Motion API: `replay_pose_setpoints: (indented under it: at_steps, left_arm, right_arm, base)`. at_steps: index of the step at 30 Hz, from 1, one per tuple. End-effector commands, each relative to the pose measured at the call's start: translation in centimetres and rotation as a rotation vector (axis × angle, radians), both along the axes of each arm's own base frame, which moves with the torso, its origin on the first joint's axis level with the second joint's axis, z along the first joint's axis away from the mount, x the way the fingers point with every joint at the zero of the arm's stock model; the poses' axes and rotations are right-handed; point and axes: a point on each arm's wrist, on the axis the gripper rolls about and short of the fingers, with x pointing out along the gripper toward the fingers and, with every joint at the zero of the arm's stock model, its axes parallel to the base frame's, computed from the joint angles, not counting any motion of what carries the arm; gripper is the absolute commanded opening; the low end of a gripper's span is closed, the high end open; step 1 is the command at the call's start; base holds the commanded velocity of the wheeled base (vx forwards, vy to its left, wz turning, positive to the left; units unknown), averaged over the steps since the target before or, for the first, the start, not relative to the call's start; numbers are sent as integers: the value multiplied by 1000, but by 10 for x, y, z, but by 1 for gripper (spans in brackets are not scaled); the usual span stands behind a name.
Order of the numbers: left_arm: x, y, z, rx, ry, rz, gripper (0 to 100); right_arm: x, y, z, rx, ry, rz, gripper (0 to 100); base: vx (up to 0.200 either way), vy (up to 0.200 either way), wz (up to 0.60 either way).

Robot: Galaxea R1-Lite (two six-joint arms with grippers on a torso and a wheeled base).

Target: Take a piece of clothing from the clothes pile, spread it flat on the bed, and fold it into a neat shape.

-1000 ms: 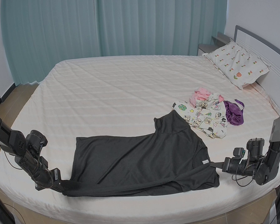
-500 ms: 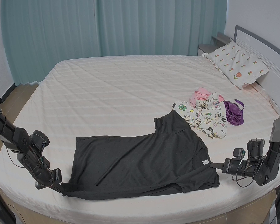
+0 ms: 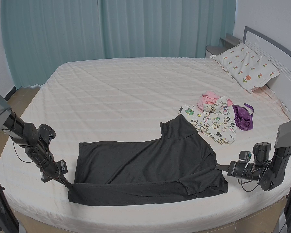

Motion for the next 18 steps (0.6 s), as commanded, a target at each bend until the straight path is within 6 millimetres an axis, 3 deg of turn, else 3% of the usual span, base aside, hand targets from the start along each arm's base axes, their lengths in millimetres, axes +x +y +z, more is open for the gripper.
replay_pose_setpoints:
  at_steps: [1, 7, 18]
  left_arm:
    - [15, 1, -17, 20, 27, 11, 0]
    - [32, 0, -27, 57, 8, 40, 0]
    - [44, -19, -44, 160, -25, -6, 0]
  right_arm:
    - [4, 3, -11, -1, 22, 9, 0]
    - [14, 4, -23, -3, 34, 11, 0]
    - [22, -3, -22, -23, 58, -39, 0]
  base:
    - [0, 0, 0]
    - [0, 0, 0]
    - [0, 0, 0]
